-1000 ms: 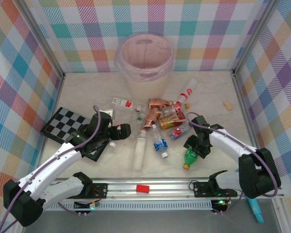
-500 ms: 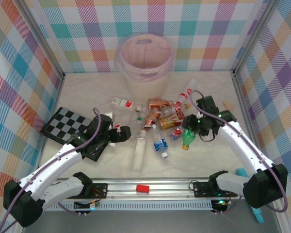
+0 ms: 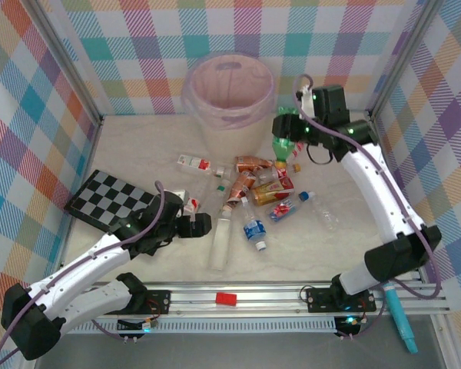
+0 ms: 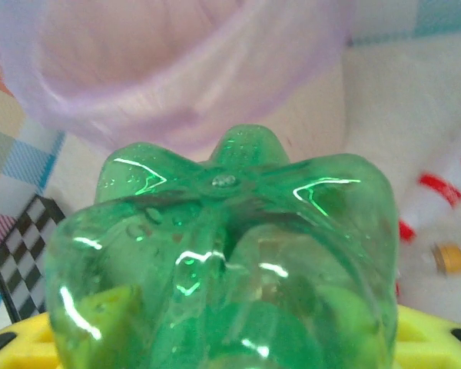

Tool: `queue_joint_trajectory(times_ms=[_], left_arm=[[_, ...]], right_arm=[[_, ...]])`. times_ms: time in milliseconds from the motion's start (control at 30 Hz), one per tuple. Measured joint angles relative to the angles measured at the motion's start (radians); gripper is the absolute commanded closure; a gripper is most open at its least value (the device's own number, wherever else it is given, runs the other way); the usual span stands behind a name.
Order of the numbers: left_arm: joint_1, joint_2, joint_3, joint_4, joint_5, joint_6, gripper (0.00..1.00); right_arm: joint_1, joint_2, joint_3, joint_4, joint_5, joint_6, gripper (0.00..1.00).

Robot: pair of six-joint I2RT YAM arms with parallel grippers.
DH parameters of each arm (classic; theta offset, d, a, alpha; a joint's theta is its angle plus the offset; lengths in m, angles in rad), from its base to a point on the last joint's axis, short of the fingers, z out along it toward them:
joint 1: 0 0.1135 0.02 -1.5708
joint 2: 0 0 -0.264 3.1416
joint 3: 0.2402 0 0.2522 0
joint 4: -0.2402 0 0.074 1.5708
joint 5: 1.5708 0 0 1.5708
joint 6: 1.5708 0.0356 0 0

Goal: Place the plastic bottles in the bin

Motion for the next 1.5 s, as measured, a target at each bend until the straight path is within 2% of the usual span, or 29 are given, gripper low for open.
queue_joint_trajectory(times_ms=[200, 300, 400, 667, 833, 967, 1167, 1500], left_arm=[[-0.075, 0.02, -0.006, -0.008, -0.021, -0.018, 0.0], [-0.119, 0.039, -0.006, -0.016, -0.029, -0.019, 0.0], [-0.129, 0.037, -0.006, -0.027, -0.033, -0.019, 0.0], [-0.146, 0.028, -0.006, -0.031, -0.036, -0.019, 0.0], [-0.153, 0.026, -0.006, -0.033, -0.036, -0.02, 0.0], [-0.157, 0.026, -0.006, -0.041, -0.037, -0.019, 0.0], [-0.185, 0.087, 0.055, -0.135, -0.069, -0.019, 0.0], [-0.305, 0.208, 0.149, -0.186, -0.126, -0.026, 0.0]], right_arm=[[0.0, 0.211, 0.301, 0.066, -0.06, -0.012, 0.62], [0.0, 0.296, 0.388, 0.137, -0.108, -0.01, 0.63], [0.0, 0.387, 0.483, 0.189, -0.153, 0.001, 0.63], [0.0, 0.703, 0.898, 0.214, -0.219, 0.059, 0.64], [0.0, 0.795, 0.926, 0.259, -0.217, 0.079, 0.62], [0.006, 0.858, 0.926, 0.304, -0.215, 0.079, 0.57], [0.031, 0.922, 0.926, 0.357, -0.227, 0.072, 0.51], [0.037, 0.947, 0.927, 0.362, -0.226, 0.046, 0.23]])
